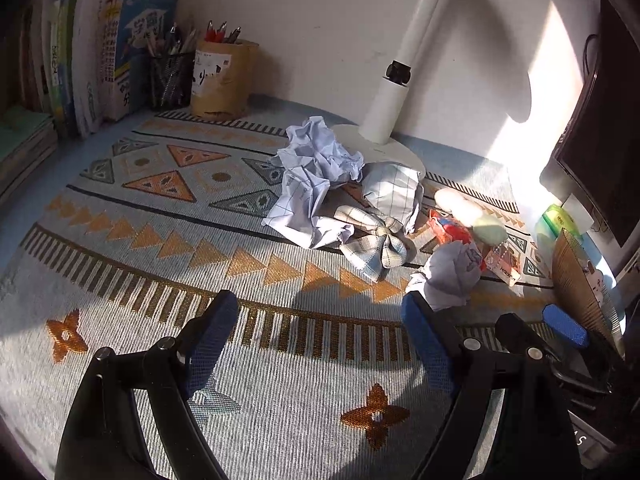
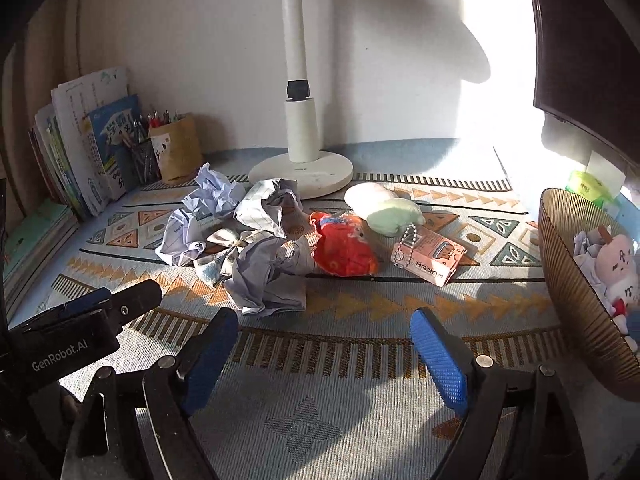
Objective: Organize objects
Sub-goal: 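Move both grippers back toward the crumpled paper on the rug, then grasp printed white paper with the left gripper while the right grasps blue paper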
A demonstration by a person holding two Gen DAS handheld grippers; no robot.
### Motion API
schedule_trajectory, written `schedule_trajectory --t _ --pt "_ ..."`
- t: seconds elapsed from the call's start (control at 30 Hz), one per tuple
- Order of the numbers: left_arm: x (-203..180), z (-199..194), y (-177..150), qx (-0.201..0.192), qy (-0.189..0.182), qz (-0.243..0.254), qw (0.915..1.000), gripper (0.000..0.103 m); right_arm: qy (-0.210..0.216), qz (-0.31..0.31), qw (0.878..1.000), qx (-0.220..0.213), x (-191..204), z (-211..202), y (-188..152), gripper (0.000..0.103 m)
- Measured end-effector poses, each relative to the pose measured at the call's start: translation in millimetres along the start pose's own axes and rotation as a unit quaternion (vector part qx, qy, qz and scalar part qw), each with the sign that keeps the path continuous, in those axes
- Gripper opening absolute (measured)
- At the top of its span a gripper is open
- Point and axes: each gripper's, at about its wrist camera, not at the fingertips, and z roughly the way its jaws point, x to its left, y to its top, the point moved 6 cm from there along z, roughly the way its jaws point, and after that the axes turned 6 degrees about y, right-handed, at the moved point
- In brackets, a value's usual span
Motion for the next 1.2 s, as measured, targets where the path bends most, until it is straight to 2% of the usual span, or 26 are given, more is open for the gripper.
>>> schedule_trajectory --t 0.23,0.33,0.43,0.7,0.83,0.93,1.0,1.07,1.13,1.2 --pt "0 2 0 0.002 0.023 0.006 0.9997 0.083 -0.007 0.003 1.0 -0.005 -3 -1 1 0.087" --pt "1 4 0 0.002 0.05 0.008 0.9987 0.083 -0.007 0.003 1.0 -0.005 -2 -1 1 0.087" --pt "5 5 0 0.0 0.093 0.007 0.9956 0.083 -0.011 0.004 1.0 -0.003 -3 -1 0 0.087" --pt "3 4 -1 -0.003 0.102 0.021 0.9946 0.083 -0.019 -0.006 1.0 0.007 1 3 -1 0.087" --pt "3 5 -1 0.003 0.094 0.021 0.9953 0.083 -0.027 -0.006 1.0 0.013 1 5 0 0.087" --pt "7 5 0 0.011 0.081 0.013 0.9966 0.081 -0.042 -0.001 0.999 0.021 0 6 2 0.079" --pt "11 4 5 0.025 0.05 0.005 0.9984 0.081 -0.009 0.021 0.999 0.038 4 8 6 0.072" --pt "17 -1 21 0.027 0.03 0.004 0.9992 0.081 0.022 0.044 0.998 0.048 12 8 14 0.072" --pt "19 -2 42 0.029 -0.001 0.019 0.9994 0.082 0.029 0.047 0.997 0.052 22 12 25 0.072" --pt "19 10 59 0.05 -0.041 0.029 0.9975 0.083 0.019 0.036 0.997 0.066 30 27 30 0.072"
